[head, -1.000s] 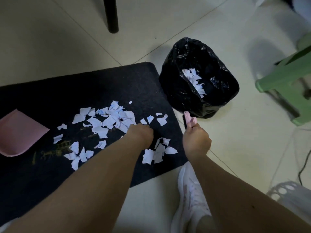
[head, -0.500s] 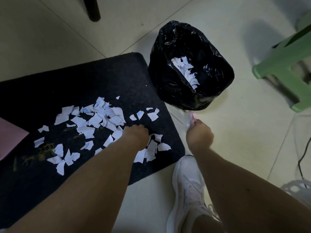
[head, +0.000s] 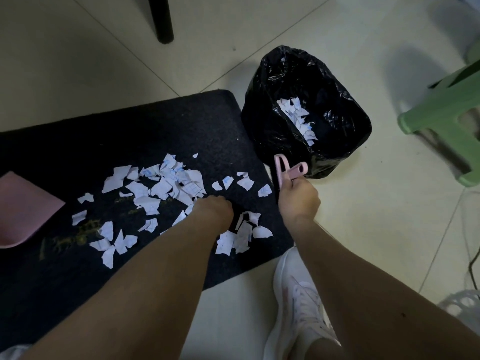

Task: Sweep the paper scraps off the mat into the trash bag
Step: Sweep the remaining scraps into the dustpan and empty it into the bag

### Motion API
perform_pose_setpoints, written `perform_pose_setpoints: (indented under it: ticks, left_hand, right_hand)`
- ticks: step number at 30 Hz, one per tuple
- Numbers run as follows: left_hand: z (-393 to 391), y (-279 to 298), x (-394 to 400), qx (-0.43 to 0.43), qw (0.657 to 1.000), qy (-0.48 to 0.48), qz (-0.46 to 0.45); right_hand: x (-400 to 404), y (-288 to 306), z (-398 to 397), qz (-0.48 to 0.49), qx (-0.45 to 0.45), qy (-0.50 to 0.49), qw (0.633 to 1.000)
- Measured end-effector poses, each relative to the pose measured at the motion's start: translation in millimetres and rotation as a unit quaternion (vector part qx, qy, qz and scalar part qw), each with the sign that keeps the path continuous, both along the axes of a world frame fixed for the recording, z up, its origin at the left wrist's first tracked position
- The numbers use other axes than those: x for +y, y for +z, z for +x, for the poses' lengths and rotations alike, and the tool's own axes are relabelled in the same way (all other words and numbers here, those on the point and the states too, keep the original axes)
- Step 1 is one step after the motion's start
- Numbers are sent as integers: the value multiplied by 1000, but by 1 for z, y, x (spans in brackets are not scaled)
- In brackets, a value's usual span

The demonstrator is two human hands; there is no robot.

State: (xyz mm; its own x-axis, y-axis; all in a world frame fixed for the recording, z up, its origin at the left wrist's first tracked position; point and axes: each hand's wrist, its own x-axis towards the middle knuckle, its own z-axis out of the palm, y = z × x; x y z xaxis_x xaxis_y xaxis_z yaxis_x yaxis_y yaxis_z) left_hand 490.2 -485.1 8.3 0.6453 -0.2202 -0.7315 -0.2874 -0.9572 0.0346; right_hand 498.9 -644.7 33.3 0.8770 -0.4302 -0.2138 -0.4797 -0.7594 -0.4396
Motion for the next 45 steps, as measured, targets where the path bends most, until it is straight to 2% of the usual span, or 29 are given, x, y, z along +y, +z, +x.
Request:
perform_pose_setpoints:
  ticks: [4, 7, 13, 15, 18, 21, 25, 33, 36, 39, 41, 45]
  left_hand:
    - [0, 0, 5, -1, 1000, -13, 9]
    - [-3, -2, 9, 0, 999, -28, 21]
    - [-12, 1, 21, 0, 999, -36, 23]
    - [-15, 2, 30, -3, 999, -33, 22]
    - [-20, 5, 39, -6, 999, -24, 22]
    - [-23, 5, 44, -13, 1000, -21, 15]
    - [-25, 2, 47, -17, 999, -12, 31]
    - [-32, 2, 68, -21, 997, 30, 74]
    - [-34, 7, 76, -14, 996, 38, 79]
    - [-36, 10, 82, -9, 996, 46, 74]
    - [-36, 12, 83, -16, 997, 49, 63]
    - [-41, 16, 82, -24, 998, 56, 35]
  right_hand:
    - [13, -4, -4, -19, 46, 40, 998]
    - [41, -10, -12, -43, 64, 123, 989]
    - [77, -8, -22, 19, 56, 189, 980]
    - [76, -2, -20, 10, 26, 181, 983]
    - [66, 6, -11, -22, -32, 91, 995]
    - [53, 3, 1, -62, 1, 40, 997]
    - [67, -8, 4, -56, 85, 90, 991]
    - [139, -9, -13, 44, 67, 169, 982]
    - [134, -1, -12, 18, 16, 162, 987]
    - [117, 7, -7, -15, -13, 98, 995]
    - [108, 7, -8, -30, 15, 79, 996]
    - [126, -6, -21, -11, 83, 121, 989]
